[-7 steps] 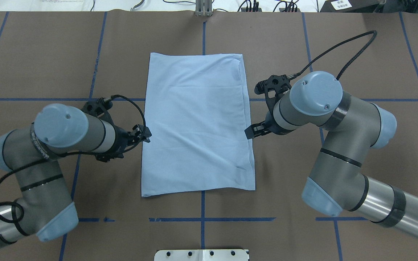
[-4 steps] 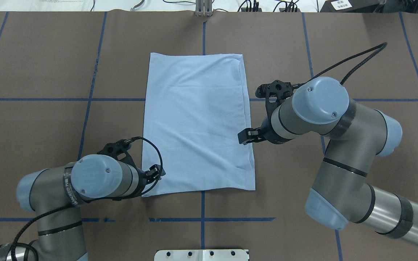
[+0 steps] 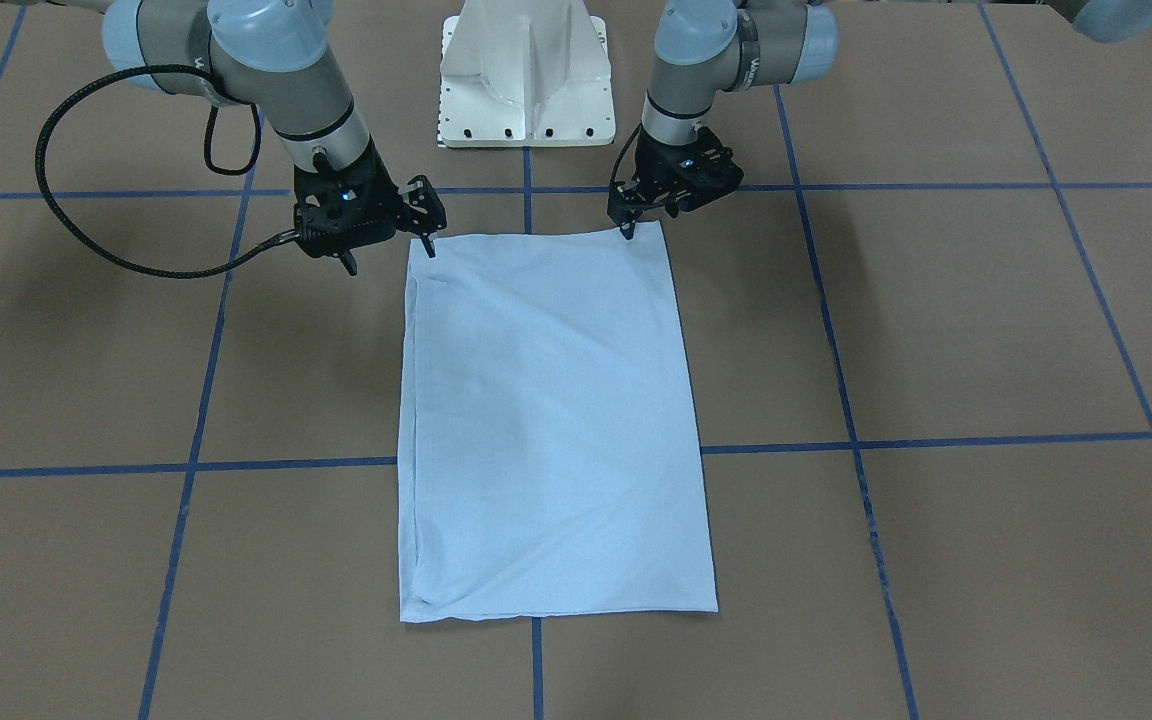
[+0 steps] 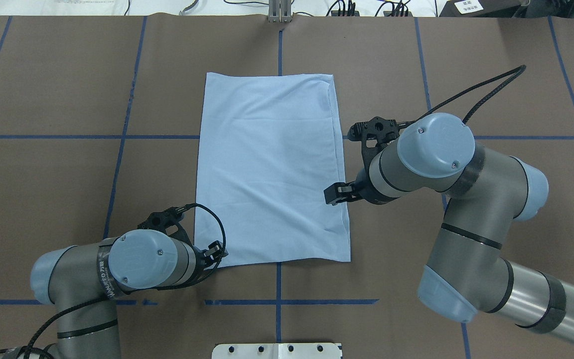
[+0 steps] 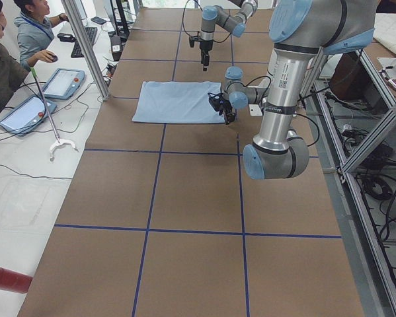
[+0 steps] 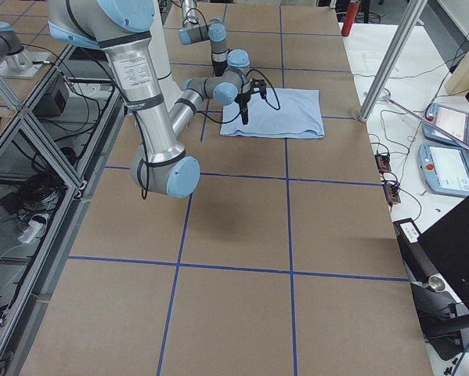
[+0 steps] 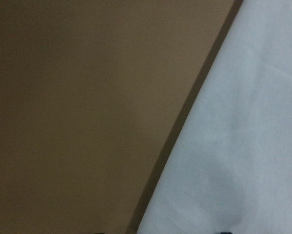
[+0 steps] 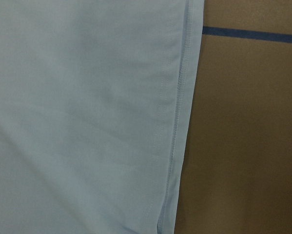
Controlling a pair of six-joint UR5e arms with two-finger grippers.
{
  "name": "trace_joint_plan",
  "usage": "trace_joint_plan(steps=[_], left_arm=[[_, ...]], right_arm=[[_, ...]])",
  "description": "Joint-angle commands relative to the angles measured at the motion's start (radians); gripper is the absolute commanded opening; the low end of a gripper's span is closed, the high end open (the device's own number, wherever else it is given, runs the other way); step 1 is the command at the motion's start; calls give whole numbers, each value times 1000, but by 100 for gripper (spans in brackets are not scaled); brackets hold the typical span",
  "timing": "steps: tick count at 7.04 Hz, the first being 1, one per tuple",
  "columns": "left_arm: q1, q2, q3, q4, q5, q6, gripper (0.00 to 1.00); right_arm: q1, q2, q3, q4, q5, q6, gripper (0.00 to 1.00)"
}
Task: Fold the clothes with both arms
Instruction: 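Lift the right gripper off while the left gripper moves to the shirt's near corner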
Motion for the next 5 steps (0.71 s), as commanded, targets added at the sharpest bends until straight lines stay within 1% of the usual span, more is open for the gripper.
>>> trace_joint_plan(steps=[1, 5], left_arm=[[-5, -7, -4, 43, 0, 0, 77], [-2, -15, 3, 44, 11, 0, 74]], right_arm=[[-1, 0, -2, 0, 0, 2, 100], [-3, -2, -8, -2, -2, -1, 100]])
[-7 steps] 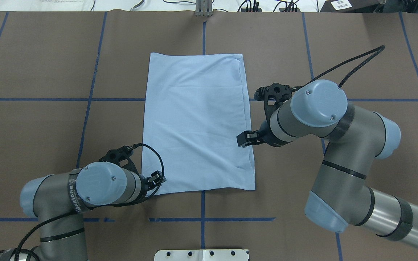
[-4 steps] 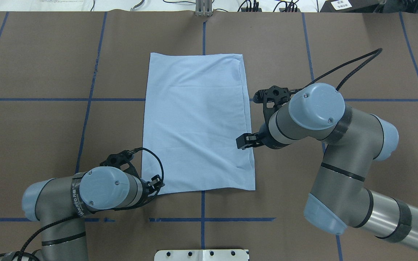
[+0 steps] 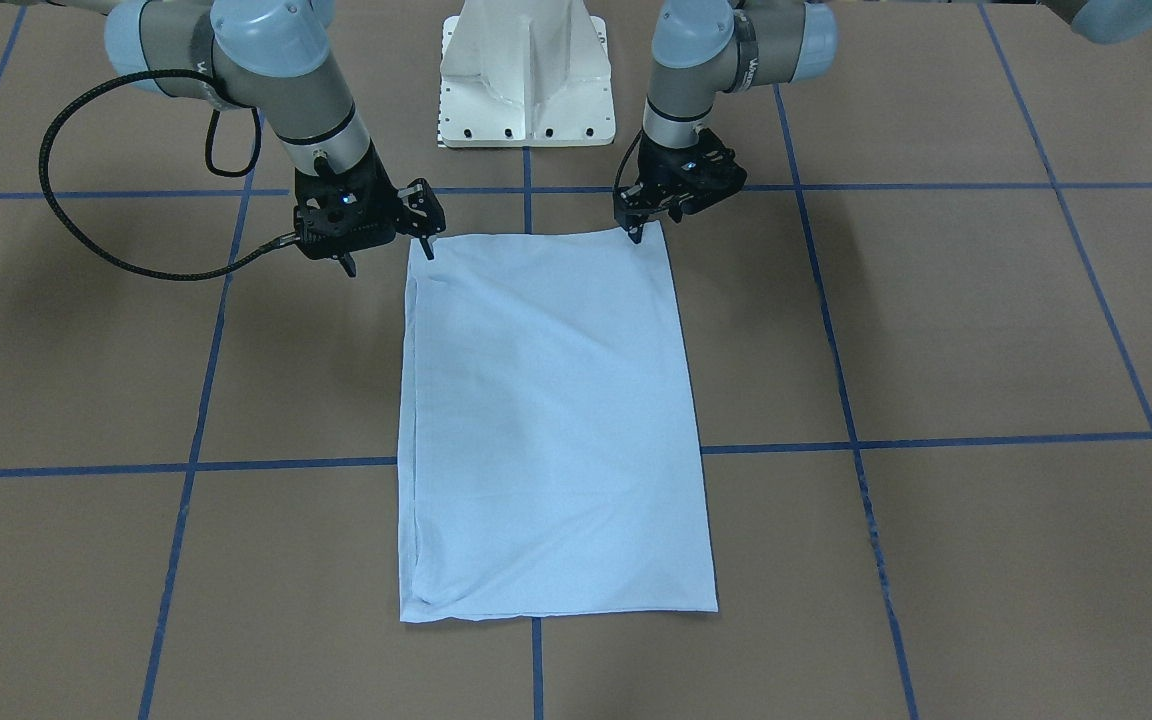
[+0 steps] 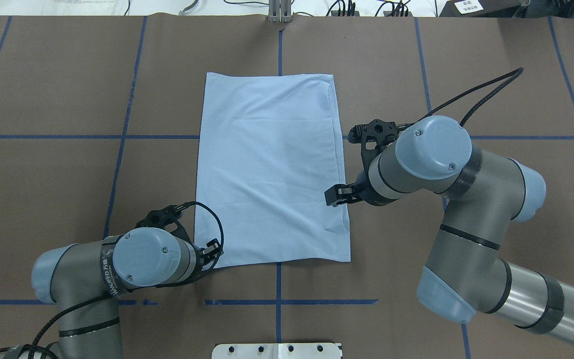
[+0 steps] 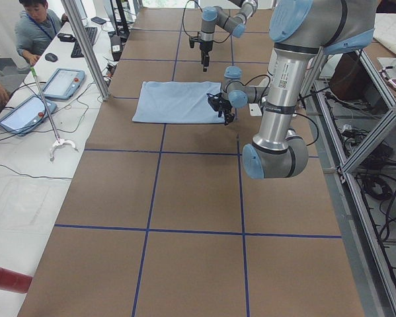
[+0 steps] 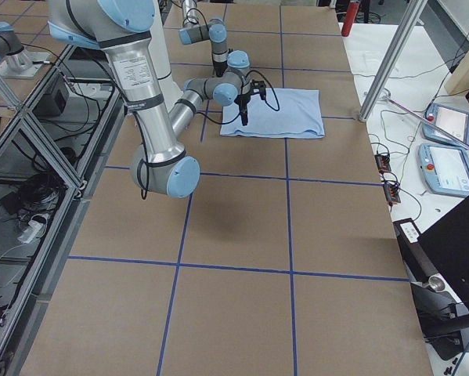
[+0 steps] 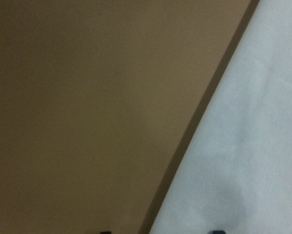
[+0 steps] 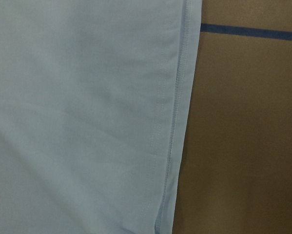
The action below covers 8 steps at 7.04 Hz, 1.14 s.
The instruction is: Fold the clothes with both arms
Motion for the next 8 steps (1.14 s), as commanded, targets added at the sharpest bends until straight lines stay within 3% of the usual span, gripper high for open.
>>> trace_joint_plan(steps=[1, 2, 6, 7, 8], left_arm=[[0, -10, 2, 0, 1, -1, 70], [2, -10, 4, 0, 2, -1, 64], [5, -10, 6, 0, 2, -1, 62], [5, -13, 7, 0, 4, -1, 52], [5, -16, 6, 0, 4, -1, 35]], right_arm=[[0, -1, -2, 0, 0, -1, 100], [0, -1, -2, 0, 0, -1, 100], [0, -1, -2, 0, 0, 1, 100], [0, -1, -2, 0, 0, 1, 100], [1, 1, -2, 0, 0, 1, 100]])
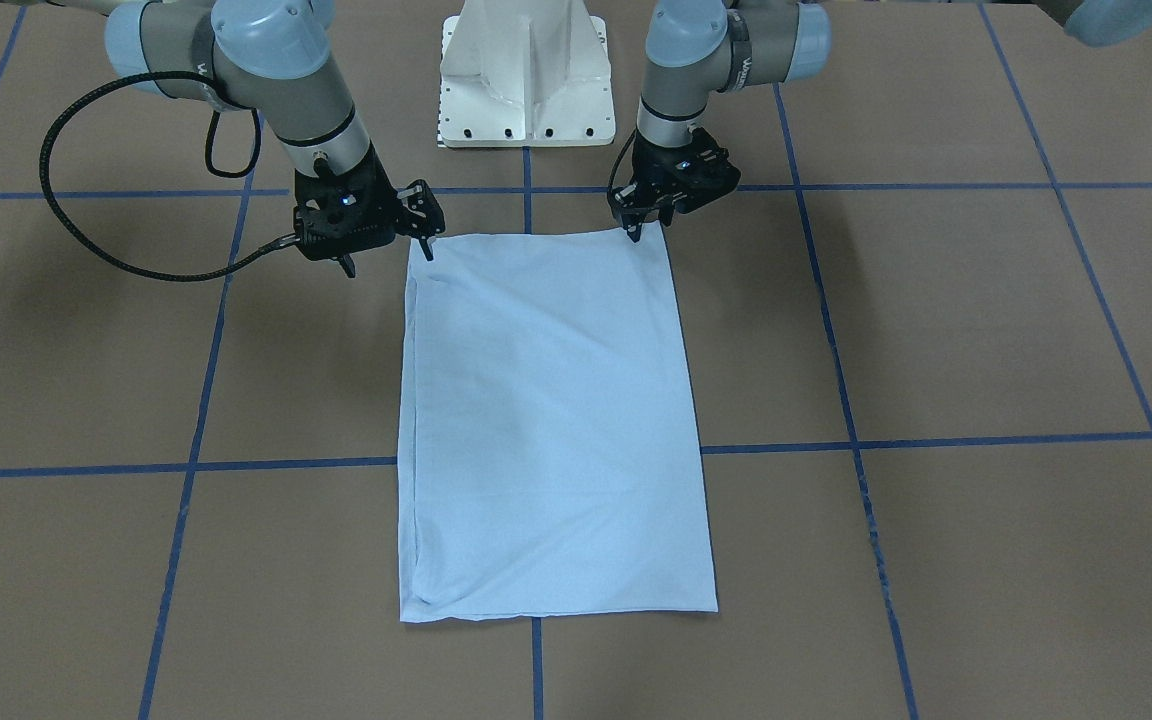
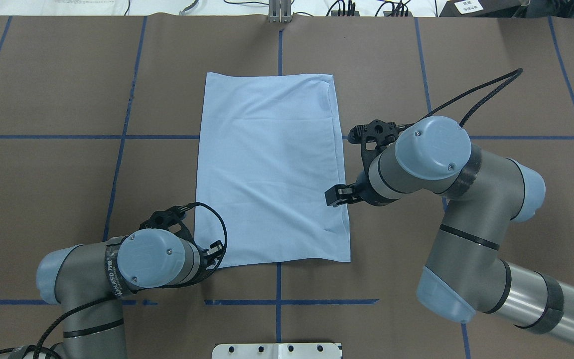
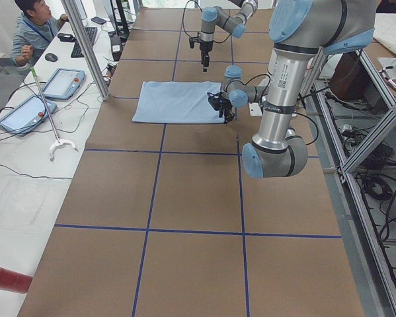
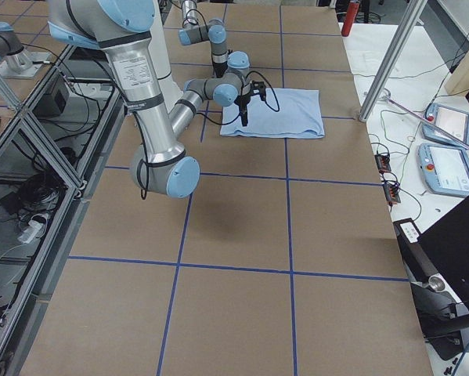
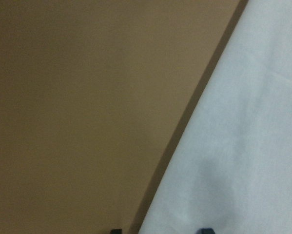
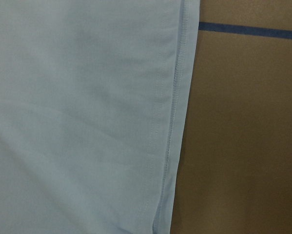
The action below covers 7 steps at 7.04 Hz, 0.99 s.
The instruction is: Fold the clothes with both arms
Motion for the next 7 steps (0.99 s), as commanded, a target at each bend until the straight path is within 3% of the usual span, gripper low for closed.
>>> trace_joint_plan(steps=[1, 2, 3, 5, 7], left_arm=[[0, -5, -1, 0, 1, 0, 22], [0, -5, -2, 0, 1, 0, 16], [0, -5, -8, 0, 1, 0, 0], [-1, -5, -19, 0, 1, 11, 0], [-3, -5, -86, 43, -7, 15, 0]], right_arm=[[1, 0, 0, 0, -2, 0, 100], [1, 0, 0, 0, -2, 0, 100], [1, 0, 0, 0, 0, 0, 100], [1, 0, 9, 0, 0, 6, 100], [-26, 3, 32, 2, -6, 133, 100]])
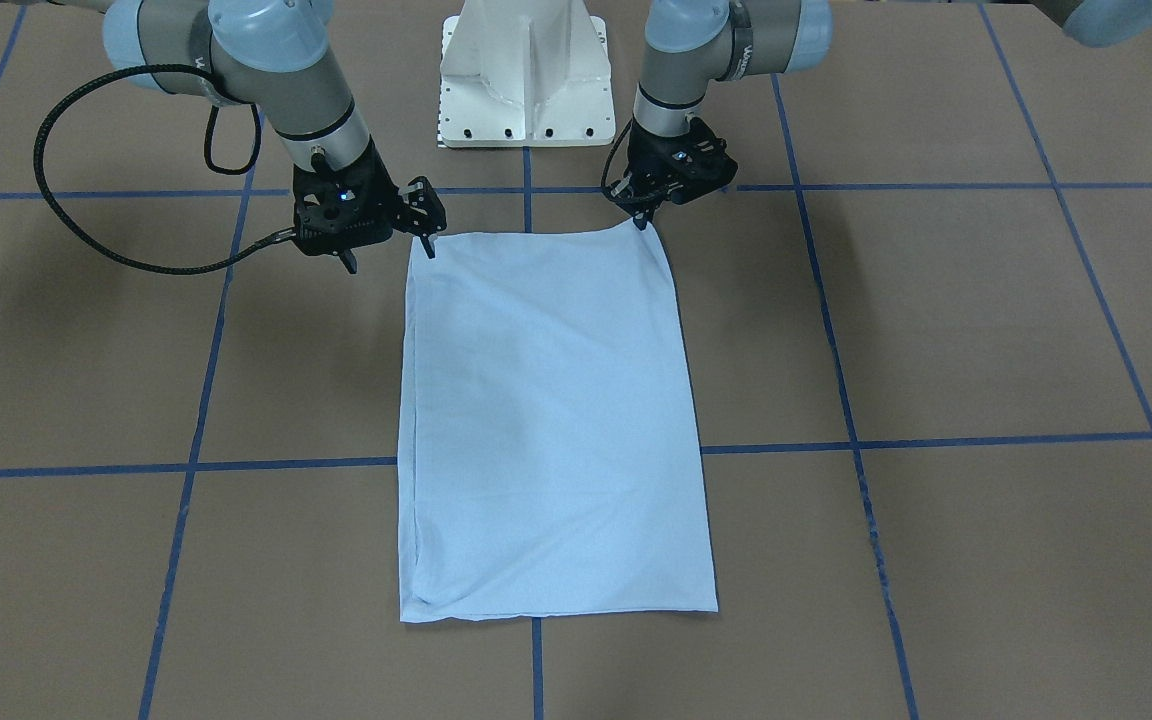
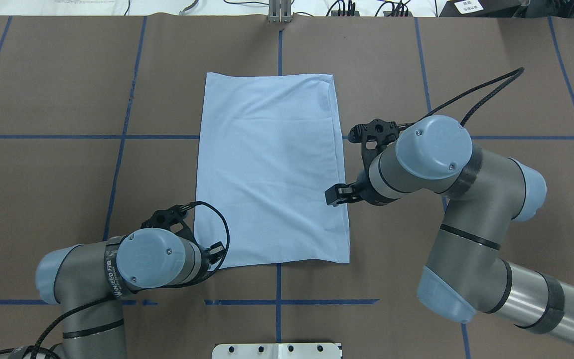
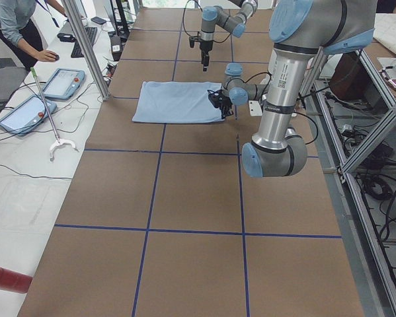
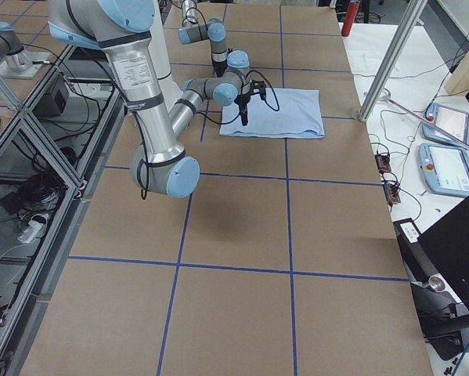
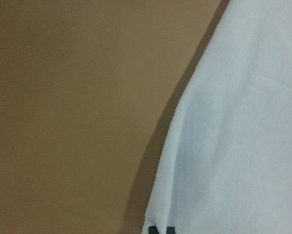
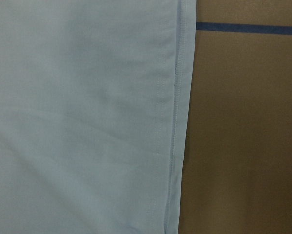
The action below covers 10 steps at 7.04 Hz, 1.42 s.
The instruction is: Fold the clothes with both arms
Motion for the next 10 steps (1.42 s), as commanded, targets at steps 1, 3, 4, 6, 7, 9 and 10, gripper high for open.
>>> trace_joint_plan(steps=[1, 3, 4, 6, 7, 9, 10], left_arm=[[1, -1, -58, 45, -5, 3, 0], [3, -1, -58, 45, -5, 3, 0], [4, -1, -57, 45, -5, 3, 0], [4, -4, -57, 44, -5, 3, 0], [4, -12, -58, 45, -5, 3, 0], [4, -24, -57, 44, -5, 3, 0], [4, -26, -58, 45, -5, 3, 0]], right_arm=[[-99, 0, 21, 1, -92, 191, 100], [-241, 17, 26, 1, -270, 526, 100], [-276, 17, 17, 1, -269, 642, 100], [-284, 14, -18, -9, -275, 697, 100], [-286, 17, -73, -4, -277, 697, 100], [-283, 17, -81, -15, -277, 697, 100], [-281, 17, -81, -15, -275, 697, 100]])
